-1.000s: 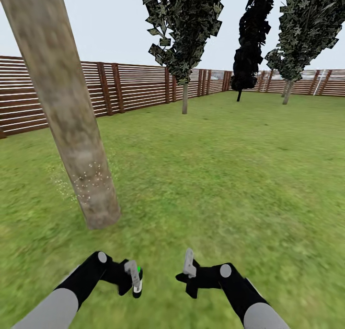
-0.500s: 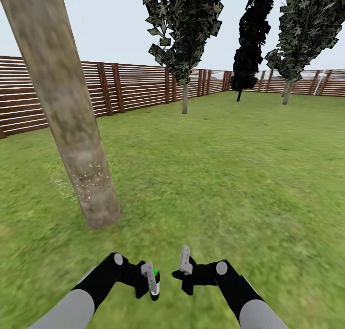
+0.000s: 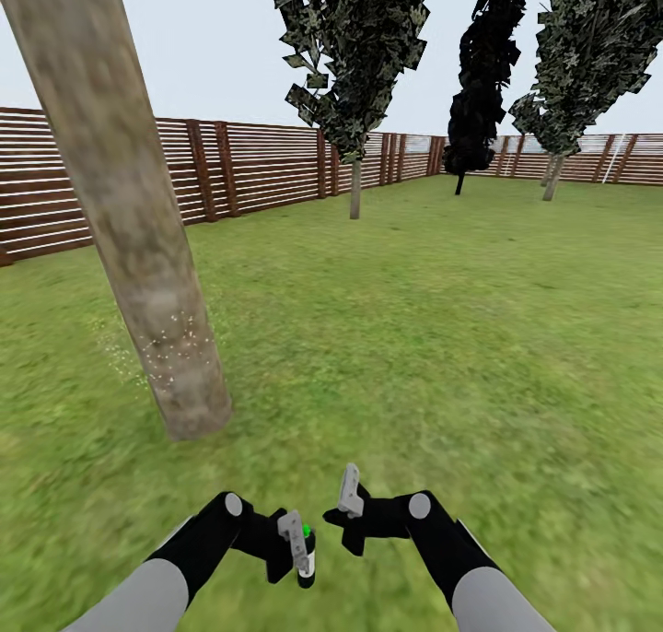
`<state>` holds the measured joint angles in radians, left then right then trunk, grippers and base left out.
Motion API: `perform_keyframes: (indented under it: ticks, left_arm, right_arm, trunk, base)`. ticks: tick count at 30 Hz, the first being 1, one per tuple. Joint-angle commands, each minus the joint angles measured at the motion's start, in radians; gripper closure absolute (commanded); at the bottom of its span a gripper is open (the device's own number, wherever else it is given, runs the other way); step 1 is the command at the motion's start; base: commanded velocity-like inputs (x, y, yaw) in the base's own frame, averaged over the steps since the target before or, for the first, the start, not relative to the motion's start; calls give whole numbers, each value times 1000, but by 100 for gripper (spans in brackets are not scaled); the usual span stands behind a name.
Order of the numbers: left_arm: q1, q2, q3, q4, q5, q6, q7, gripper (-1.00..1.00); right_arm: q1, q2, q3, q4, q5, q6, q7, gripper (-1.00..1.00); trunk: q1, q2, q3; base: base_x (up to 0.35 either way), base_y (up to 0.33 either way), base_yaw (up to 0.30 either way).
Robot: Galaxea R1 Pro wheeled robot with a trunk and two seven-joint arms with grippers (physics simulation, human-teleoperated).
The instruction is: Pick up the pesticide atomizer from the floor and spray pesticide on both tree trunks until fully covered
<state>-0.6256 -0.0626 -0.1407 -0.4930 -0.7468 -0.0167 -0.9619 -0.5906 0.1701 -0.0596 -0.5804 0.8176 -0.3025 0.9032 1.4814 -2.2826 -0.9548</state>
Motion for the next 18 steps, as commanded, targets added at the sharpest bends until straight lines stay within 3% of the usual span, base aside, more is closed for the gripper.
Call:
perform_keyframes:
  ticks: [1,3,15,18]
  left_arm:
    - [0,-1,1,-3,-4,-2,1,100]
    - [0,-2,2,-4,0,-2,34,100]
    - [-2,-25,6,-13,4,-2,39,100]
    - [-2,-25,8,-14,35,-2,39,100]
  right_arm:
    - [0,2,-6,-1,8,-4,5,100]
    - [-1,2,-6,-1,8,-4,5,100]
    - [0,2,-6,0,7,-4,3,100]
    - [-1,2,-6,1,7,-4,3,100]
  trunk:
    - [0,0,-1]
    - [0,0,-1]
    - [0,0,-1]
    - [0,0,-1]
  base:
    - [0,0,0]
    - [0,0,0]
    - [0,0,0]
    - [0,0,0]
